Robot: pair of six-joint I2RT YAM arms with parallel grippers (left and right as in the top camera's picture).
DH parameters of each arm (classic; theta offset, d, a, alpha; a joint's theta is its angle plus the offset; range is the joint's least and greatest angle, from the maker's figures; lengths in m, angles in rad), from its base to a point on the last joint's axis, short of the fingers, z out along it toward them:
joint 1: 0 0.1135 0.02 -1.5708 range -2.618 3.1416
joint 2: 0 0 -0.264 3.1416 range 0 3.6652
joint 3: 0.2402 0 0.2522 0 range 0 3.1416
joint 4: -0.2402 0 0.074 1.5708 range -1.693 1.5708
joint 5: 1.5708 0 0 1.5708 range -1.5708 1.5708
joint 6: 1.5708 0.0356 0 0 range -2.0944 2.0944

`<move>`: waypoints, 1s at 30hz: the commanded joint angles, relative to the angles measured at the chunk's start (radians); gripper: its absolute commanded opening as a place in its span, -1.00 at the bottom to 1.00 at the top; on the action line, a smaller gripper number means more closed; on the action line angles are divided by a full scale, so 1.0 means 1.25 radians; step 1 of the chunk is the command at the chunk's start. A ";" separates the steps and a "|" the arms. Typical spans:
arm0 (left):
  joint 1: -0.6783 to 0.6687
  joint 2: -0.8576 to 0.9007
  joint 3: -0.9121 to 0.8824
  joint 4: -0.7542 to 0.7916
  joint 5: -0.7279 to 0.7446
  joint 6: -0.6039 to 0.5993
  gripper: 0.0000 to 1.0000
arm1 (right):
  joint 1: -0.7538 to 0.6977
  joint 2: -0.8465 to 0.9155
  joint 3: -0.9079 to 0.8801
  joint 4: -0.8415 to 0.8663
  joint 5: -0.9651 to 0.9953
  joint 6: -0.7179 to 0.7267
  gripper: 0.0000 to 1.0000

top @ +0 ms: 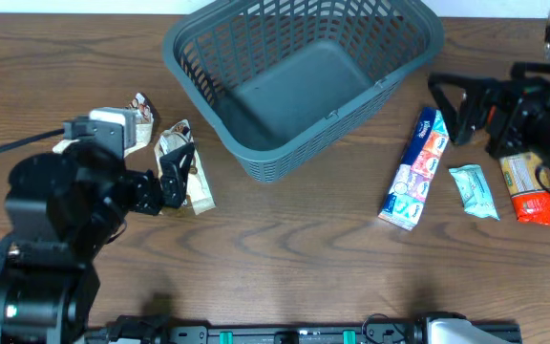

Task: Pack container

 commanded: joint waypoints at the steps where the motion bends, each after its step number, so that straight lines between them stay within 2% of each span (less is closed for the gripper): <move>1: -0.001 0.027 0.037 -0.028 0.022 -0.038 0.97 | -0.015 0.063 0.033 -0.055 0.028 -0.052 0.98; 6: -0.001 0.030 0.094 -0.131 0.014 -0.061 0.97 | -0.028 0.132 0.046 -0.076 0.039 -0.010 0.98; 9: -0.001 0.030 0.137 -0.232 -0.005 -0.071 0.97 | -0.049 0.168 0.061 -0.063 -0.013 -0.034 0.99; 14: -0.008 0.030 0.164 -0.324 0.005 -0.107 0.97 | -0.082 0.207 0.090 -0.049 -0.051 -0.065 0.99; 23: -0.150 0.031 0.166 -0.289 -0.024 -0.118 0.97 | -0.115 0.252 0.172 -0.069 -0.074 -0.056 0.98; 28: -0.190 0.033 0.166 -0.276 -0.087 -0.120 0.97 | -0.114 0.254 0.182 -0.075 -0.155 -0.154 0.99; 30: -0.190 0.033 0.166 -0.279 -0.087 -0.110 0.97 | -0.115 0.254 0.204 -0.059 -0.139 -0.141 0.99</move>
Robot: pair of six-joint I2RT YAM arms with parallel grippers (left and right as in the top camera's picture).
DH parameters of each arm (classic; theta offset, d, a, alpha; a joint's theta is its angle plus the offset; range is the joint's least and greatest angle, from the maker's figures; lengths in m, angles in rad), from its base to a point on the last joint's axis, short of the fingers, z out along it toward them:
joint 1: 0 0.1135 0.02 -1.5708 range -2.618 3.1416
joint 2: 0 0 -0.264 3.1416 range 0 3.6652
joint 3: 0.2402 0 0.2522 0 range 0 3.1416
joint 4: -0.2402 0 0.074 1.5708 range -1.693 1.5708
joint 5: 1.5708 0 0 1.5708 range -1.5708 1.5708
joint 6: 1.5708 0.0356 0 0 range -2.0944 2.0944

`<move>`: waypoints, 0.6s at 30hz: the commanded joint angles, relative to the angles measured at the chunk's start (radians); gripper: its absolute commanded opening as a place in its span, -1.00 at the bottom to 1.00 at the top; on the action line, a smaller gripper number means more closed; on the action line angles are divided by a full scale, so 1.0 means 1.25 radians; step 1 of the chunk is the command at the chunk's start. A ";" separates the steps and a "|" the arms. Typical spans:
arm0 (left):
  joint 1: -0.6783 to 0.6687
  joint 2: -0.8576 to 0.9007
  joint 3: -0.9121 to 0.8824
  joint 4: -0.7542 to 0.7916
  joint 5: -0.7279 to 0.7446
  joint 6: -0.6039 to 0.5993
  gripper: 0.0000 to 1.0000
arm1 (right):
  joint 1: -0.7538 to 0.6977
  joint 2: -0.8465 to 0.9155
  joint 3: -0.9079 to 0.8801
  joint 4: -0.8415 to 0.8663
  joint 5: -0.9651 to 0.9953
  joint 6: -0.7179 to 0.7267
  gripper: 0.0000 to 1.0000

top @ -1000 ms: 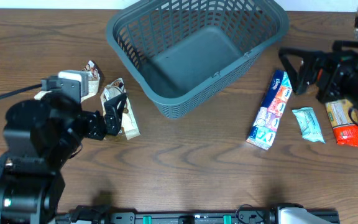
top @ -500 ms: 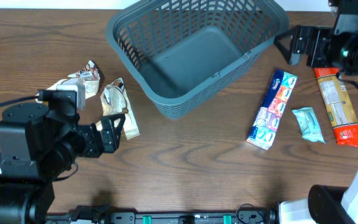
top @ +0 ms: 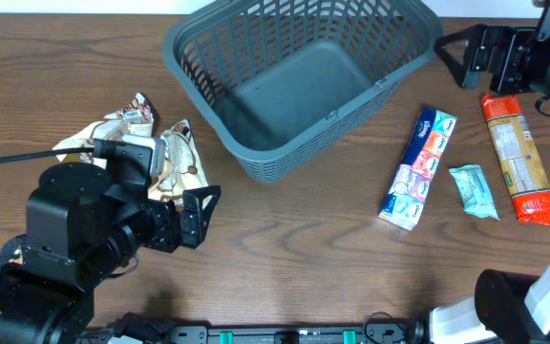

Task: Pack container

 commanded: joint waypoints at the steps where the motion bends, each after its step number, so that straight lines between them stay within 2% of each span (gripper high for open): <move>1: -0.005 0.003 0.013 -0.002 -0.034 0.013 0.97 | -0.004 0.002 0.050 0.021 -0.016 -0.009 0.99; 3: -0.005 0.003 0.013 -0.002 -0.034 0.020 0.97 | -0.004 0.002 0.079 0.035 -0.002 0.041 0.99; 8: -0.005 0.004 0.013 -0.002 -0.036 0.020 0.97 | -0.004 0.000 0.139 0.034 -0.035 0.042 0.98; 18: -0.005 0.004 0.013 0.014 -0.035 0.020 0.97 | -0.004 -0.014 0.143 0.020 -0.035 0.039 0.98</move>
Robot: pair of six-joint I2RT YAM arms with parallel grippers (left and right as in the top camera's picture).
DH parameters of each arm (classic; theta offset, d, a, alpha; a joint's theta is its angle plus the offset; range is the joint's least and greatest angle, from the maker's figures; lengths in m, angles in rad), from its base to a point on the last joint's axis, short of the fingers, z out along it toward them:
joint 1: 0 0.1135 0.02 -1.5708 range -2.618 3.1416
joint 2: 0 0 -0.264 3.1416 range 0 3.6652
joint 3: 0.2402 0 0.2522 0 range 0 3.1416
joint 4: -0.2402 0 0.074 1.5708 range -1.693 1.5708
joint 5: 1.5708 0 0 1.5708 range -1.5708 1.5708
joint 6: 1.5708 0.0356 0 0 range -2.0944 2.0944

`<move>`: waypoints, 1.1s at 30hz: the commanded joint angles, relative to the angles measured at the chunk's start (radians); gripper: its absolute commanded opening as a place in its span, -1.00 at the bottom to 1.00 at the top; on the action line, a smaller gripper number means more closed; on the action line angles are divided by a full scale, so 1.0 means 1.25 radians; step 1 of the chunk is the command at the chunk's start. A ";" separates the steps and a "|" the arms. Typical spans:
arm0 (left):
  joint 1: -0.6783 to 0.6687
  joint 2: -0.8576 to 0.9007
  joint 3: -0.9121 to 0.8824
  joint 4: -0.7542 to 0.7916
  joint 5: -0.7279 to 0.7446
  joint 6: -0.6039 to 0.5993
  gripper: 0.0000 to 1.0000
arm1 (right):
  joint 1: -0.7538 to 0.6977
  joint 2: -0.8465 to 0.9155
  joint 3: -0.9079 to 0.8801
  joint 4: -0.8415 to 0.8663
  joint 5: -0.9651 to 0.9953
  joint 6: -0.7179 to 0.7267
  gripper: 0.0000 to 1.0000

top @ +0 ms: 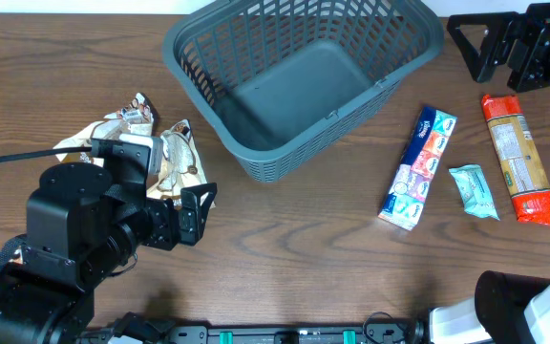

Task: Pack container

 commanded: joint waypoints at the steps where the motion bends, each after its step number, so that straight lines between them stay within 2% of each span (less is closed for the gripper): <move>1: -0.004 0.004 0.013 0.006 -0.004 0.015 0.97 | -0.004 -0.007 0.012 -0.010 -0.013 0.003 0.98; 8: -0.004 0.004 0.013 0.040 -0.001 0.012 0.97 | -0.004 -0.016 0.012 -0.001 0.003 -0.028 0.98; 18: -0.004 0.004 0.013 0.060 -0.001 0.013 0.97 | -0.004 -0.011 0.011 0.028 0.217 -0.028 0.99; 29: -0.004 0.004 0.013 0.066 -0.002 0.013 0.97 | -0.004 0.007 0.003 0.058 0.217 -0.043 0.99; 30: -0.004 0.004 0.013 0.066 -0.001 0.013 0.97 | -0.004 0.007 -0.001 0.059 0.217 -0.043 0.93; 33: -0.004 0.004 0.013 0.066 -0.002 0.013 0.97 | -0.004 0.014 -0.006 0.060 0.217 -0.043 0.41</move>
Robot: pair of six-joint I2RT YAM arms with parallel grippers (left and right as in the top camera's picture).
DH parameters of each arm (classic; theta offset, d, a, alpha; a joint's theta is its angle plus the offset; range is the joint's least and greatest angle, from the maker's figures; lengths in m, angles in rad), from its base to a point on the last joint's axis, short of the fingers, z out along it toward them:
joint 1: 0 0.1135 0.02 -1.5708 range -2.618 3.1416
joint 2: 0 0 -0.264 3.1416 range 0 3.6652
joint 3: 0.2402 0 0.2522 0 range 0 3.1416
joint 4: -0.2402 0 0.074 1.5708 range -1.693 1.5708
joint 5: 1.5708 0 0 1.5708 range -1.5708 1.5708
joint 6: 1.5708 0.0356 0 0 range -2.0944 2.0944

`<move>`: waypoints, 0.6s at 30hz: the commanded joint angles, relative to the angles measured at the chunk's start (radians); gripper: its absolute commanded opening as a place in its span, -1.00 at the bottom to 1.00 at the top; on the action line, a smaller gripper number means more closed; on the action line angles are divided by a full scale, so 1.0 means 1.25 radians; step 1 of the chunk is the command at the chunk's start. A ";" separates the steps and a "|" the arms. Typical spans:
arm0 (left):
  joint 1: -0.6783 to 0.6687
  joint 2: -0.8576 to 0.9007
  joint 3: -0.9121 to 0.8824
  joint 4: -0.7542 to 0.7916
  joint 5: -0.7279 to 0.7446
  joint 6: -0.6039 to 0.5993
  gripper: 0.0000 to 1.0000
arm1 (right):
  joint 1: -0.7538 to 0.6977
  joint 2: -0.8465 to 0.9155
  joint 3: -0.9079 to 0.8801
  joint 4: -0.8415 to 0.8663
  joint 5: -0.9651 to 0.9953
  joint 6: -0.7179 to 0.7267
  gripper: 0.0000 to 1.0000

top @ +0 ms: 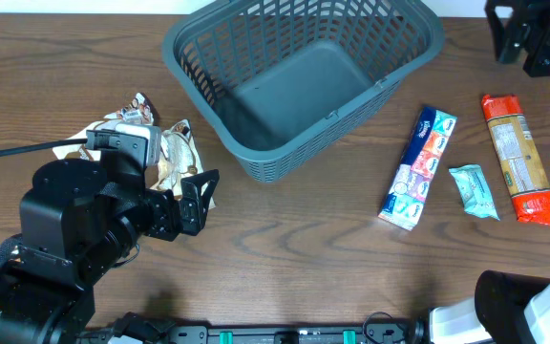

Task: Pack container

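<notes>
The empty grey mesh basket (304, 76) stands at the back centre of the table. My left gripper (199, 198) is open just right of the brown-and-white snack packets (151, 143), which my arm partly hides. On the right lie a tall colourful packet (418, 167), a small teal packet (473, 191) and a long orange-and-red packet (518, 158). My right gripper (504, 33) sits at the top right corner, behind the orange packet; its fingers are cut off by the frame edge.
The black rail (294, 334) runs along the table's front edge. A cable (17, 153) leads off left from my left arm. Bare wood lies between basket and front edge.
My right gripper has moved further right and back, now mostly out of frame. My left gripper has shifted slightly up toward the snack packets, still open.
My left gripper was at the snack packets and my right gripper over the orange packet. Then the left gripper stood open nearer the front, and the right had gone to the back right. Since then the right arm retreated to the corner; all packets remain on the table.
</notes>
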 commanded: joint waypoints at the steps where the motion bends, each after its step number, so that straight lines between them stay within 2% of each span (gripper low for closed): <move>1: -0.004 0.004 0.013 0.004 -0.002 0.013 0.97 | -0.004 0.015 -0.004 0.000 0.009 -0.003 0.30; 3: -0.004 0.004 0.013 0.004 -0.002 0.013 0.97 | -0.004 0.022 -0.005 0.000 0.007 -0.003 0.10; 5: -0.004 0.004 0.013 0.004 -0.002 0.013 0.97 | -0.004 0.027 -0.005 0.000 0.004 -0.002 0.01; 6: -0.004 0.004 0.013 0.004 -0.002 0.013 0.97 | -0.004 0.030 -0.005 0.000 0.001 0.000 -0.14; 9: -0.004 0.004 0.013 0.004 -0.002 0.013 0.97 | -0.004 0.033 -0.005 0.002 -0.016 0.000 -0.86; 10: -0.004 0.004 0.013 0.004 -0.002 0.013 0.97 | -0.004 0.034 -0.005 0.003 -0.016 0.001 -0.98; 18: -0.004 0.004 0.013 0.004 -0.002 0.013 0.97 | -0.004 0.034 -0.005 0.005 -0.016 0.016 -0.97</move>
